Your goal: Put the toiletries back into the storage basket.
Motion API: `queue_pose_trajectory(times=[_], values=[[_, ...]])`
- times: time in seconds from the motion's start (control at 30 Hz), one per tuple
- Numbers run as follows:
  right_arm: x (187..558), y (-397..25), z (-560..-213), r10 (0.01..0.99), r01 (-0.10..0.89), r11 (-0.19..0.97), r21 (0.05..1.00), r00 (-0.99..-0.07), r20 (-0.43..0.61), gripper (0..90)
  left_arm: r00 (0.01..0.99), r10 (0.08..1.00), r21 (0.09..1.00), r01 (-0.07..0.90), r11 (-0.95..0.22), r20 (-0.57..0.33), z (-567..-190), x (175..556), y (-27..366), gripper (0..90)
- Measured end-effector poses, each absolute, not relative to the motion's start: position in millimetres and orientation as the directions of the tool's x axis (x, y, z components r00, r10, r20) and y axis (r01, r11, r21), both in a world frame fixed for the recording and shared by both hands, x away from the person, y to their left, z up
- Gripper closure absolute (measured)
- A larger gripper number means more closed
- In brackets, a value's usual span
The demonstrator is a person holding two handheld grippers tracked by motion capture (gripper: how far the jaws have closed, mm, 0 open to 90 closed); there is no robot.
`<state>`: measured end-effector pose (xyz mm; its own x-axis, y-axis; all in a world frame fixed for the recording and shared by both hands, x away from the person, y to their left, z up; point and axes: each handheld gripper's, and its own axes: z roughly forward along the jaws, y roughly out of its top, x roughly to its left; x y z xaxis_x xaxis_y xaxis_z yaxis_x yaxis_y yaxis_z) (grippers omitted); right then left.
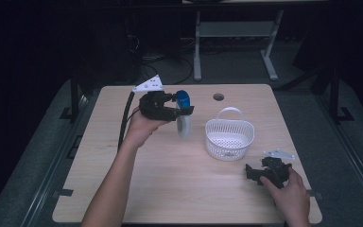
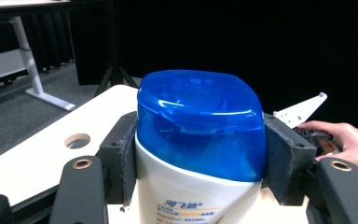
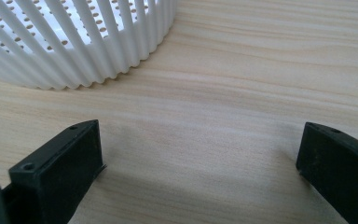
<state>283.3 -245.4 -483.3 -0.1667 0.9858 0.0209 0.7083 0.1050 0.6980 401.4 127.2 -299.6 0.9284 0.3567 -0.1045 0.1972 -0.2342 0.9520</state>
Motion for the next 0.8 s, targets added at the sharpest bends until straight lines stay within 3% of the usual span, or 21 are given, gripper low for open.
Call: queue_pose_trajectory(times=[0.8], values=[[283,-245,-483,0.986,0.709,0.104,0.698,-0.166,0.022,0.0,0.953,0.289,0.963,0.161,-0.215,-0.095,-287,406,76,37.2]])
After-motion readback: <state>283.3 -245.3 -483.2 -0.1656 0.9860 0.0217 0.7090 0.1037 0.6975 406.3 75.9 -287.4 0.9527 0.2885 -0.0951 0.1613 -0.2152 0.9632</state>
